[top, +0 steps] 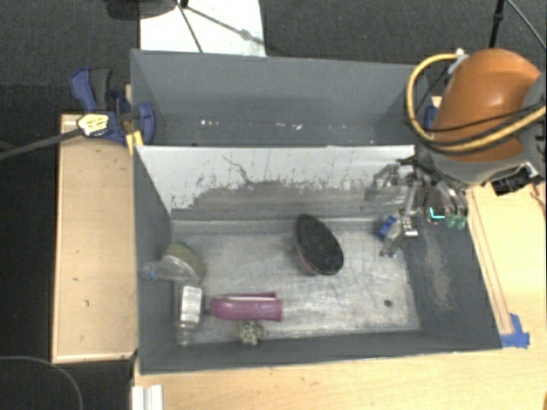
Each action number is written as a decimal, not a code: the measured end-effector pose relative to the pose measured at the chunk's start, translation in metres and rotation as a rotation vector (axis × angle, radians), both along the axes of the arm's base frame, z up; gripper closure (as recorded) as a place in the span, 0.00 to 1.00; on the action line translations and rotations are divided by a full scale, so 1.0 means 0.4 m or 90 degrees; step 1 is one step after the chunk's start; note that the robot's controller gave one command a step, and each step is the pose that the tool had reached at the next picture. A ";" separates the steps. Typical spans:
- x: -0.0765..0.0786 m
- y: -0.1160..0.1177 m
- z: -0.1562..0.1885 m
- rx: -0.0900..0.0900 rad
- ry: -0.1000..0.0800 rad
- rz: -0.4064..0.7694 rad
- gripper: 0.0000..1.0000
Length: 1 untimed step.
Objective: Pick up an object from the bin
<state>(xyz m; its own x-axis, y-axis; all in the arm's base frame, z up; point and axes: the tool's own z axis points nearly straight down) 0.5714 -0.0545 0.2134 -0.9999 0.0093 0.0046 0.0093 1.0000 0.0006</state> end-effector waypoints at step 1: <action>0.007 0.046 -0.345 0.000 0.000 -0.050 0.00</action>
Offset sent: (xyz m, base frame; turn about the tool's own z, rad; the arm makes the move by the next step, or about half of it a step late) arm 0.0044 0.0173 -0.1341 0.0806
